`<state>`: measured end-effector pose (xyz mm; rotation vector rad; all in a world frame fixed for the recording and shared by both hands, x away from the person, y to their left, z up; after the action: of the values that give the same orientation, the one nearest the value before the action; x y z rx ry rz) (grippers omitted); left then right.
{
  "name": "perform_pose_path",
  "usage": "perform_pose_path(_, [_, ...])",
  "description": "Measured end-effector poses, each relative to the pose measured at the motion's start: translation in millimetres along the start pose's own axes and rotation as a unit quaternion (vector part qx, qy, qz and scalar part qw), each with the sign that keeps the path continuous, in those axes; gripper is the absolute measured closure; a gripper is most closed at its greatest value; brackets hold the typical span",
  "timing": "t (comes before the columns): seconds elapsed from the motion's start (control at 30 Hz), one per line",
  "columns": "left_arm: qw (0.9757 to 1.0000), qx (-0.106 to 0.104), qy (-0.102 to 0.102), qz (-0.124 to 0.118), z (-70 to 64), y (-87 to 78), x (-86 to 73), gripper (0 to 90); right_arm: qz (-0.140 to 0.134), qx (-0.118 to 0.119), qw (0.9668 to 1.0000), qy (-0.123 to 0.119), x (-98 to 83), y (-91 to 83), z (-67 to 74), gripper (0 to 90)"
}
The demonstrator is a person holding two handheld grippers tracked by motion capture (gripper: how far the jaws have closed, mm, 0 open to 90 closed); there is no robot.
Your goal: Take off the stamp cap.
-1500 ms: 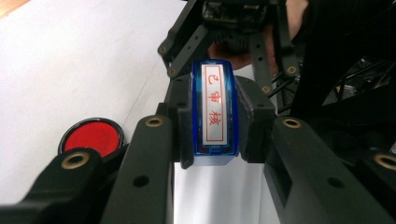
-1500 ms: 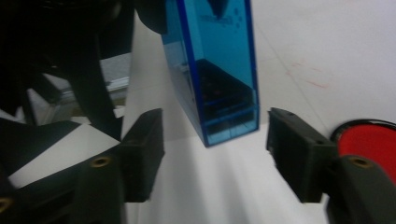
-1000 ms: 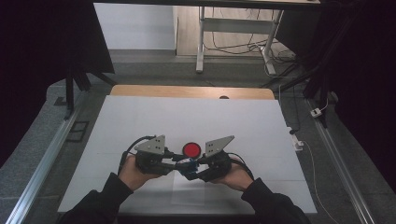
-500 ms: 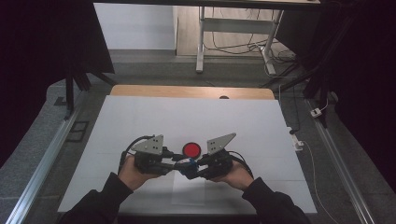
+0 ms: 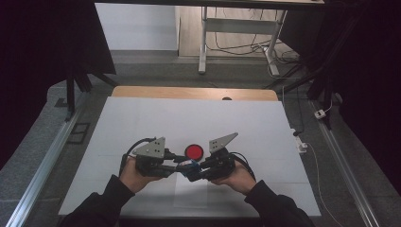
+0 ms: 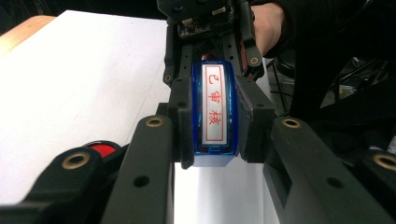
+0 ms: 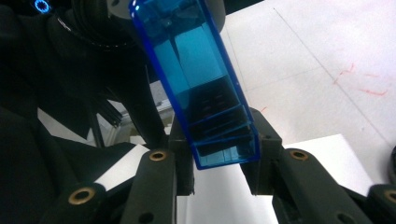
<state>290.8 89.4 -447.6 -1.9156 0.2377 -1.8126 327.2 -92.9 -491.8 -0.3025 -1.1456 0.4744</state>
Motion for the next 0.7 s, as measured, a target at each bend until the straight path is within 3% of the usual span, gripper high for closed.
perform_pose_path(0.13, [0.9999,-0.009,-0.011,-0.007,1.1,-1.5,0.7,70.7,0.001,-0.003,1.0,-0.008,-1.1,-1.3,-0.9,69.0])
perform_pose_path(0.37, [0.9998,-0.001,-0.019,-0.003,2.9,-2.2,-0.3,70.6,0.017,-0.033,0.9991,-0.021,-2.7,-0.5,-1.3,68.8])
perform_pose_path(0.7, [0.9993,0.011,-0.035,0.002,5.7,-2.2,-1.3,70.6,0.029,-0.089,0.9941,-0.054,-4.6,-7.3,2.7,68.6])
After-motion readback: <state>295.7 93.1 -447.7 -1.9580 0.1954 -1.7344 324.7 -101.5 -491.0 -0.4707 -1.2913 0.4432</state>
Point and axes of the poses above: each handheld gripper's, and its own axes: y roughly forward along the jaws, x roughly out of its top, z roughly to its left, the point moved 4 cm from there along y, roughly forward along the jaws, and after that the axes turned 1 degree about -y, right-handed, at the moved point
